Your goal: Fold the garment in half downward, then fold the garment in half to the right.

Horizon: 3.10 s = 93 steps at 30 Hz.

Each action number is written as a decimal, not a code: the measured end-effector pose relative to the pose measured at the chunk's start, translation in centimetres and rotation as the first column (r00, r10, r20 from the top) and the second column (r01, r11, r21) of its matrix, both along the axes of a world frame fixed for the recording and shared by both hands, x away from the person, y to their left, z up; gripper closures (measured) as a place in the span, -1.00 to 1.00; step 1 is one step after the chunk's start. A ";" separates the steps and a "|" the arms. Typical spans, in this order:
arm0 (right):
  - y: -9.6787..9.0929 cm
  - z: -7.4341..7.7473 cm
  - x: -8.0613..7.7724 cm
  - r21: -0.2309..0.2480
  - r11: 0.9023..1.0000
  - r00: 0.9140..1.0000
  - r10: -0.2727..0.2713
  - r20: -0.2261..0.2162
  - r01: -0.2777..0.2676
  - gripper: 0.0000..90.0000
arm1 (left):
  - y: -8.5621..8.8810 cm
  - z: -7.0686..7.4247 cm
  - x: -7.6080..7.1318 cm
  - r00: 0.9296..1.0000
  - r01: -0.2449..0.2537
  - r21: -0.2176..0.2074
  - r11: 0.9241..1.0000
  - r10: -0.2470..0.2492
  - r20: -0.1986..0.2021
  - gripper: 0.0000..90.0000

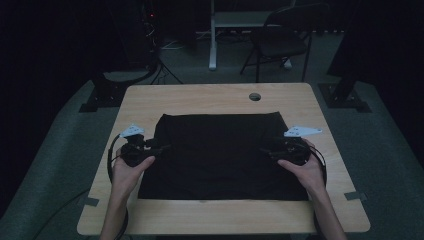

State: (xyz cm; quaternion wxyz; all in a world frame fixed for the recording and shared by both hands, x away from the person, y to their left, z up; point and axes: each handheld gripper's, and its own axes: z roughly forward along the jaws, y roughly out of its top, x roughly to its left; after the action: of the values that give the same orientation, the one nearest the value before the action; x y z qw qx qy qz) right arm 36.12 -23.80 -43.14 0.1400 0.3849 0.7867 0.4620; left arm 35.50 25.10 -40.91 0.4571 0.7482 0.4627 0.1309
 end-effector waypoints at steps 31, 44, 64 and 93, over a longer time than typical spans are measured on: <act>-1.0 -1.0 0.4 0.003 0.999 0.999 -0.051 -0.020 0.051 -0.56 | 4.7 -3.3 1.5 0.988 -0.106 -0.054 0.993 0.099 -0.122 -0.46; -0.9 -1.0 0.2 0.001 0.999 0.999 -0.051 -0.014 0.051 -0.56 | 4.6 -3.6 1.6 0.986 -0.085 -0.063 0.994 0.075 -0.148 -0.49; -0.8 -1.1 0.2 -0.010 0.999 0.999 -0.053 -0.011 0.053 -0.56 | 1.8 -4.0 2.8 0.981 -0.014 -0.125 0.992 -0.010 -0.192 -0.49; -0.4 -1.2 0.0 -0.042 0.998 0.999 -0.050 -0.006 0.050 -0.56 | -2.3 -3.8 4.1 0.987 -0.015 -0.033 0.999 0.010 -0.159 -0.23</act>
State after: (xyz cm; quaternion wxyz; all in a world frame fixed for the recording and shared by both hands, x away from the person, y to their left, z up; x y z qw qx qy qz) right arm 36.16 -24.16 -44.36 0.1566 0.4031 0.7868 0.4405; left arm 39.61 22.80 -44.76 0.4309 0.7455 0.5043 0.0659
